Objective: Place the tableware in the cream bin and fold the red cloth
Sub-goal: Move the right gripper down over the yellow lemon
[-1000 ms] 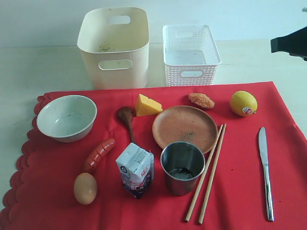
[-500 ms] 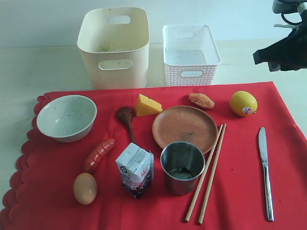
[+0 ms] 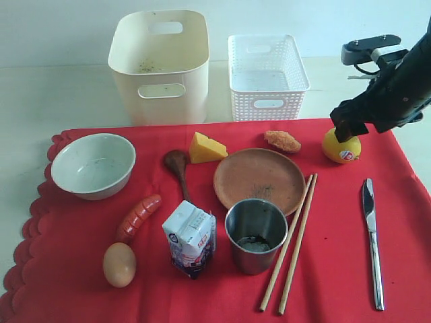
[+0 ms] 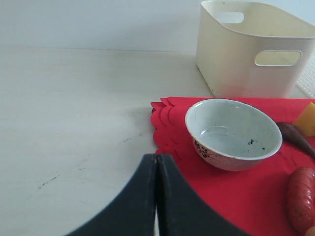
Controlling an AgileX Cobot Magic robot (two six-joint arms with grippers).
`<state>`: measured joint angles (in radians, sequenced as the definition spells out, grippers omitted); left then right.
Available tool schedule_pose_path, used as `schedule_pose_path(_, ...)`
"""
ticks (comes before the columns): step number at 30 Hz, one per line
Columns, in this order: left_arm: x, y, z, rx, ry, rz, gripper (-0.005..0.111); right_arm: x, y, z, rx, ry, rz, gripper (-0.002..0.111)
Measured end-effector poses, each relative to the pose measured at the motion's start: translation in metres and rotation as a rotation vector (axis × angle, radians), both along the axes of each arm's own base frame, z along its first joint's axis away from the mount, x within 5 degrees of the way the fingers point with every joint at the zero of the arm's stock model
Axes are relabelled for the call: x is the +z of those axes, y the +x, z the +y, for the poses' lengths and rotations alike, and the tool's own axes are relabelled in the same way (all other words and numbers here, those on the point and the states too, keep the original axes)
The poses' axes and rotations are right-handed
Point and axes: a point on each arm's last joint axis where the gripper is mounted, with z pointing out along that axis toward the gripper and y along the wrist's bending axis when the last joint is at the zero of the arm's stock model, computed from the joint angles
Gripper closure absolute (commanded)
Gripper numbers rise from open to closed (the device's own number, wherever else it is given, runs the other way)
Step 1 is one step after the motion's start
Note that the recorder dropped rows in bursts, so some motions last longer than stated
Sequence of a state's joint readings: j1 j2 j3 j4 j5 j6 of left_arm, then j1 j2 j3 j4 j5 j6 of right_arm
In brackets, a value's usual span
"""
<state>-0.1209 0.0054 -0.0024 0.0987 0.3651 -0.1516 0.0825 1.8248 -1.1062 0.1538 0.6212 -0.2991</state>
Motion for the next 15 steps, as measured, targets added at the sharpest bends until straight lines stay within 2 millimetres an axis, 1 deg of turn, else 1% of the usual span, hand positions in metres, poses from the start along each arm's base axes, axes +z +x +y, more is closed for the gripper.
schedule_pose_path(10,0.000,0.000,0.000,0.000,0.000,0.000,0.107,-0.020,0.004,0.002,0.050,-0.002,0.034,0.038)
schedule_pose_path(15,0.000,0.000,0.000,0.000,0.000,0.000,0.107,-0.024,0.011,0.006,0.052,0.034,0.054,0.038)
